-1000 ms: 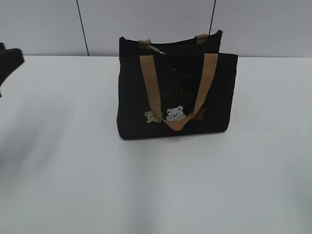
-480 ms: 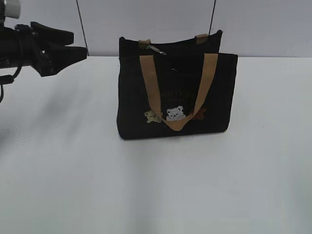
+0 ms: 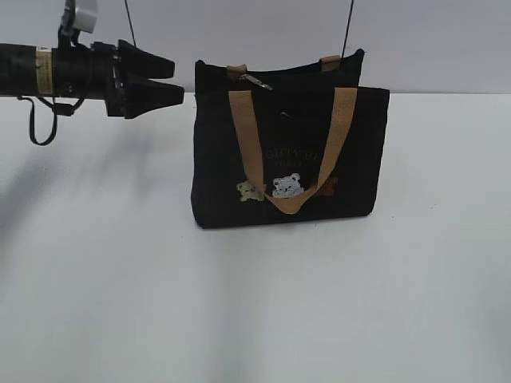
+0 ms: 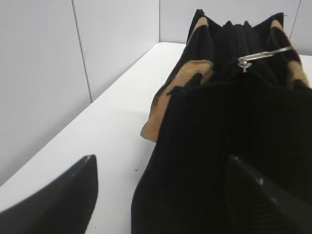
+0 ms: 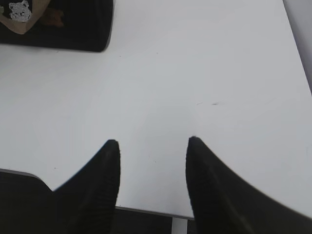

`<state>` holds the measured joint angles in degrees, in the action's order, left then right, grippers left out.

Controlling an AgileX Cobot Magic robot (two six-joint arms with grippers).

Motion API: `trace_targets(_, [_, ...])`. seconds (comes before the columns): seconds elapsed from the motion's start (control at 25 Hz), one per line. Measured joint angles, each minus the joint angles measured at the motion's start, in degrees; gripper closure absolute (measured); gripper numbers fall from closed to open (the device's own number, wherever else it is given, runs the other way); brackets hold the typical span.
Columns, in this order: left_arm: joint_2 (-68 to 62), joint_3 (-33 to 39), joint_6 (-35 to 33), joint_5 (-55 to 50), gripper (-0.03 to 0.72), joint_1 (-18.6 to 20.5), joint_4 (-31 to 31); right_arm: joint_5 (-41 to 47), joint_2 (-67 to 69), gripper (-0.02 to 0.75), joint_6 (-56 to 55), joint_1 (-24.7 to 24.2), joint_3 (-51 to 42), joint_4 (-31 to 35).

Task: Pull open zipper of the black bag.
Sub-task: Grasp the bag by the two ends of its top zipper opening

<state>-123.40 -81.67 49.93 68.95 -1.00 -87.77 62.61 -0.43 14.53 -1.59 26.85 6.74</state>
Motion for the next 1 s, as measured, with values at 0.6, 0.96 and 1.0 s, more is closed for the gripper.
trace_targets(0.6, [-8.0,-11.8,4.4,-1.4,0.414,-6.9,-1.8,0.0,0.0,0.398,0.0,0.0,0.0,0.0])
trace_targets(0.96, [-8.0,-11.8,4.5,-1.4,0.659,-6.9,-2.3,0.0,0.0,0.398,0.0,0.0,0.0,0.0])
trace_targets(1.0, [-8.0,-11.8,4.5,-0.9,0.661,-6.9,-2.7,0.0,0.0,0.398,0.0,0.0,0.0,0.0])
